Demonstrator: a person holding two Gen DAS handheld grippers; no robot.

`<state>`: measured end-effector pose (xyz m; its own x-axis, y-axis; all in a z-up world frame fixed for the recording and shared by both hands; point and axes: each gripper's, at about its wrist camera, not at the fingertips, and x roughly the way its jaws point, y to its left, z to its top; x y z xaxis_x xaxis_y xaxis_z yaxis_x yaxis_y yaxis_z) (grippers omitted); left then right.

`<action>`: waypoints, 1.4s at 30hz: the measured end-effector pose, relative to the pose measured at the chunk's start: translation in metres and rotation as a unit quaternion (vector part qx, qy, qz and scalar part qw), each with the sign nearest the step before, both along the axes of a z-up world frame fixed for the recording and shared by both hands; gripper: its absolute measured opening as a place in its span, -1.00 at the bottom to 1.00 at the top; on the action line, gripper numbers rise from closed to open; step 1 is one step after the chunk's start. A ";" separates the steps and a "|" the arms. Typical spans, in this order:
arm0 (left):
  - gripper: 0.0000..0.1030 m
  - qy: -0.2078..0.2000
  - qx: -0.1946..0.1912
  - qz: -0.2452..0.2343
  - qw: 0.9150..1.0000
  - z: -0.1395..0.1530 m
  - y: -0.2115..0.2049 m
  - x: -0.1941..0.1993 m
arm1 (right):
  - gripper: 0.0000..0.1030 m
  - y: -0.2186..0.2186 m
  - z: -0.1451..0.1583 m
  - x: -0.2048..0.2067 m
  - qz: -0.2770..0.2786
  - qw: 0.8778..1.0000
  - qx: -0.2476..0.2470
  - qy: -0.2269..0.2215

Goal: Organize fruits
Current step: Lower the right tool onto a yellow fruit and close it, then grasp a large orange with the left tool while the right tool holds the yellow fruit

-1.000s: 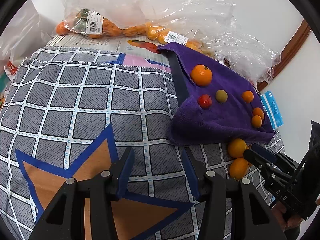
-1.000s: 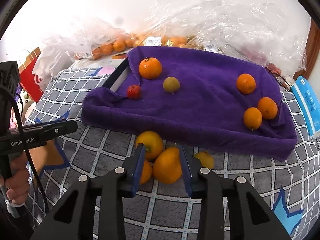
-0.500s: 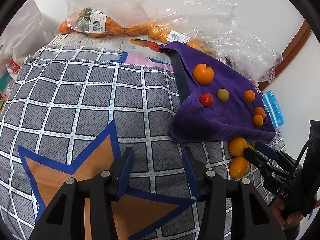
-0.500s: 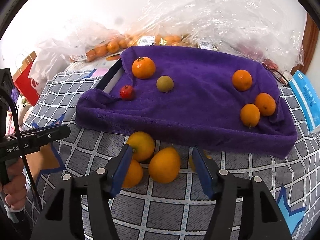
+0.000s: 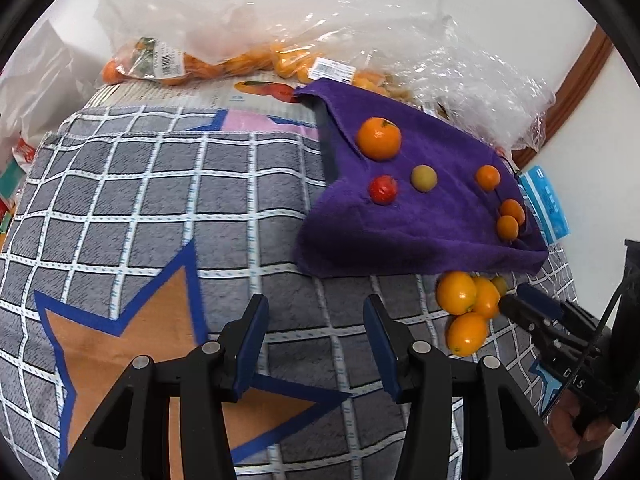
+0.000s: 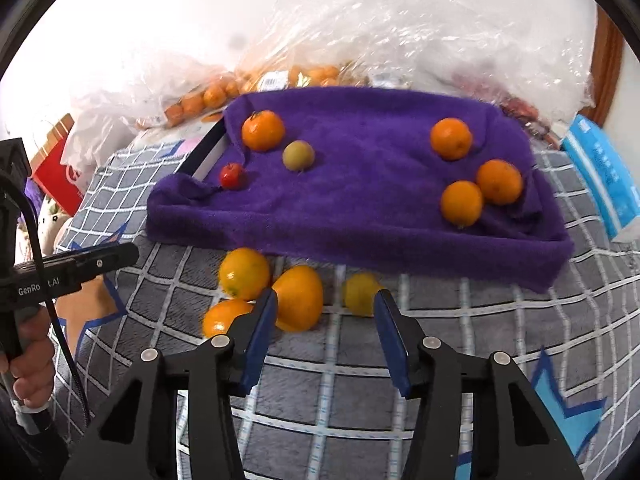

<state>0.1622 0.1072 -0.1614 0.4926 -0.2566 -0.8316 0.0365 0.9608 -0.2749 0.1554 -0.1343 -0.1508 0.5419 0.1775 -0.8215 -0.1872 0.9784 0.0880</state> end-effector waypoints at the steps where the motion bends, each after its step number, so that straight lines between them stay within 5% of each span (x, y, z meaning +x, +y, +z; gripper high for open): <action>1: -0.09 0.001 0.003 -0.002 1.000 0.000 -0.004 0.000 | -0.03 -0.004 0.001 0.001 -0.004 1.000 0.004 -0.003; 6: -0.09 0.004 0.012 -0.010 1.000 0.001 -0.021 0.002 | -0.39 -0.017 -0.010 0.011 -0.016 1.000 0.007 0.015; 15: -0.09 0.013 0.027 -0.018 0.999 0.001 -0.041 0.009 | -0.40 -0.006 -0.030 0.023 0.017 1.000 -0.003 0.023; 17: -0.09 0.014 0.022 -0.023 0.999 0.001 -0.046 0.011 | -0.55 -0.002 -0.031 0.021 0.026 0.999 -0.019 0.014; 31: -0.12 0.022 -0.014 -0.079 0.997 0.002 -0.098 0.025 | -0.54 -0.070 -0.015 0.006 -0.036 0.999 -0.013 -0.005; 42: -0.13 0.041 -0.006 -0.116 0.992 -0.007 -0.139 0.029 | -0.54 -0.088 -0.015 -0.004 -0.049 0.999 -0.004 0.000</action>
